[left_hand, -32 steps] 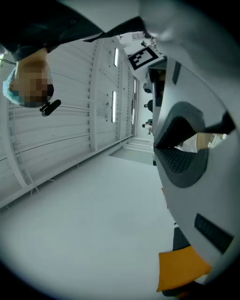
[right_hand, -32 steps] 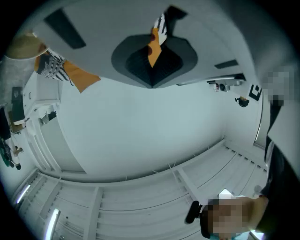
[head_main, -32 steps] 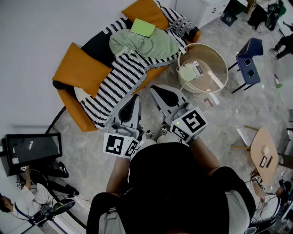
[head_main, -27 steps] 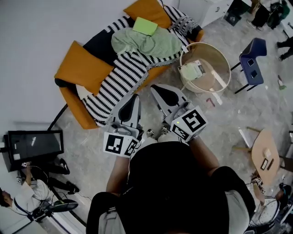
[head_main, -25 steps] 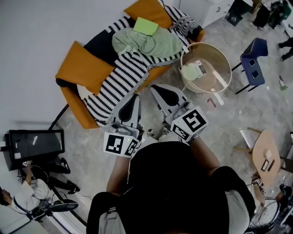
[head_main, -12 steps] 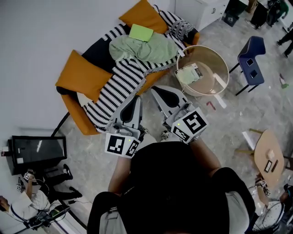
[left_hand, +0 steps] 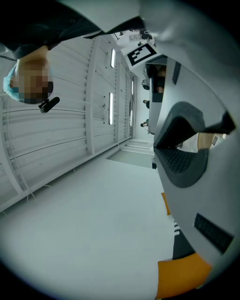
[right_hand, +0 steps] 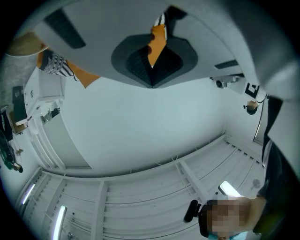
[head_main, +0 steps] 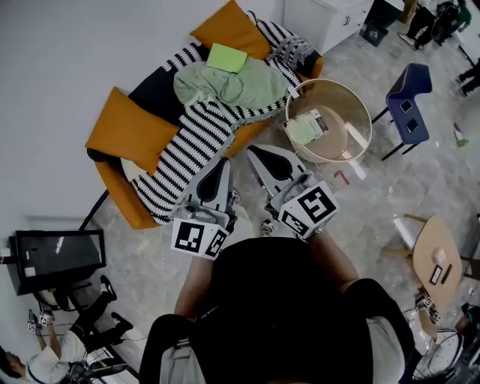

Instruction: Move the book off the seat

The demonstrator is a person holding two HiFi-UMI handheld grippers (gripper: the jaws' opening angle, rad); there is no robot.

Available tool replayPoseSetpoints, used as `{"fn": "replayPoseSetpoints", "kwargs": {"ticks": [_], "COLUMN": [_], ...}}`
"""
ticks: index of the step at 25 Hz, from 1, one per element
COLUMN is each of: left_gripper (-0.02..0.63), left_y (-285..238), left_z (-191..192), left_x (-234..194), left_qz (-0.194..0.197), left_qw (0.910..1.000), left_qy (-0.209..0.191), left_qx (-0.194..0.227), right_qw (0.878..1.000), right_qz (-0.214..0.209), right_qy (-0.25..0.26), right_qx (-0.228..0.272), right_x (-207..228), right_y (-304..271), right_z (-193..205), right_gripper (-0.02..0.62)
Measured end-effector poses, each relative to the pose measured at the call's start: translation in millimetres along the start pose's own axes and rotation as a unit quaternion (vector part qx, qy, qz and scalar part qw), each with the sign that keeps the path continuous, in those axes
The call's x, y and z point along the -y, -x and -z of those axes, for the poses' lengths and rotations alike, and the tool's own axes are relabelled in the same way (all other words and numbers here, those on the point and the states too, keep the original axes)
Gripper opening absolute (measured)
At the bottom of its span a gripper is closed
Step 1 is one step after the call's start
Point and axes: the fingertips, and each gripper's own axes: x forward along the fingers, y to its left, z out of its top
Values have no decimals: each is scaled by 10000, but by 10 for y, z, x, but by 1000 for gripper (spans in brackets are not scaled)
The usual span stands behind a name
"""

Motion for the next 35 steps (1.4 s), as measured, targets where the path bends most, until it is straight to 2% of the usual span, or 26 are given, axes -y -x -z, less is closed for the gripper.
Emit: {"fn": "replayPoseSetpoints", "kwargs": {"ticks": [8,23,35], "left_gripper": [9,9,9], "left_y": [-403,-1248,-1628], "left_z": [26,-112,20], "left_x": [-570,-1966,-2362], "left_qz": [170,673,771], "left_qw": [9997,9972,9959], "left_qy": [189,326,420], "left_qx": [-26,-54,-216], "right_qw": [9995,9961,9951], "right_qz": [259,823,924], "right_qy": [-39,-91,-80], "right_qx": [-187,-289,-351], "right_x": [352,938,1282], "right_y": [-563,-2042,-2450], "right_z": [115,185,302], "right_gripper": [14,14,15]}}
